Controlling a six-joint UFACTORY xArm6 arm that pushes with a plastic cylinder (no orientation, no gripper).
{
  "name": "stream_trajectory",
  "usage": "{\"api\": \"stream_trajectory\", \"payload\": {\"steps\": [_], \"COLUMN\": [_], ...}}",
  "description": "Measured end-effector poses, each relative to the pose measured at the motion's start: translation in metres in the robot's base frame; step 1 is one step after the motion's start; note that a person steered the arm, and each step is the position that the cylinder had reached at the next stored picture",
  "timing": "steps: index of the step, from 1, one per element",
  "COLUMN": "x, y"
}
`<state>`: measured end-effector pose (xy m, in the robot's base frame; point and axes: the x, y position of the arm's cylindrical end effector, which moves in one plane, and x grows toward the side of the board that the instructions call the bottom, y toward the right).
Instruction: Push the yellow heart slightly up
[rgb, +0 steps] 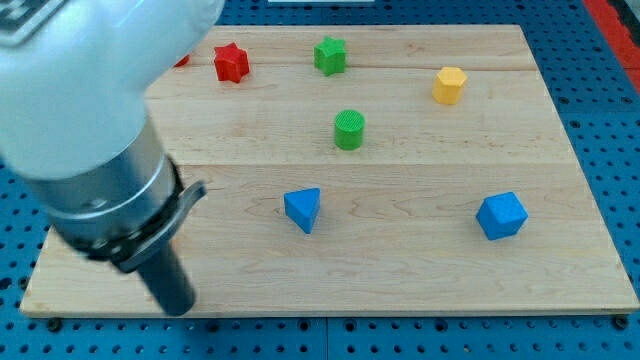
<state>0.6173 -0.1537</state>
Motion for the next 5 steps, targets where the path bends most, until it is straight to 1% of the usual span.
{"api": "stream_trajectory", "payload": {"steps": [1,2,3,4,5], "x": [-0.036,-0.046,-0.082,-0.01,-0.035], "y": [-0.041,0.022,0.03,0.013,-0.067]}}
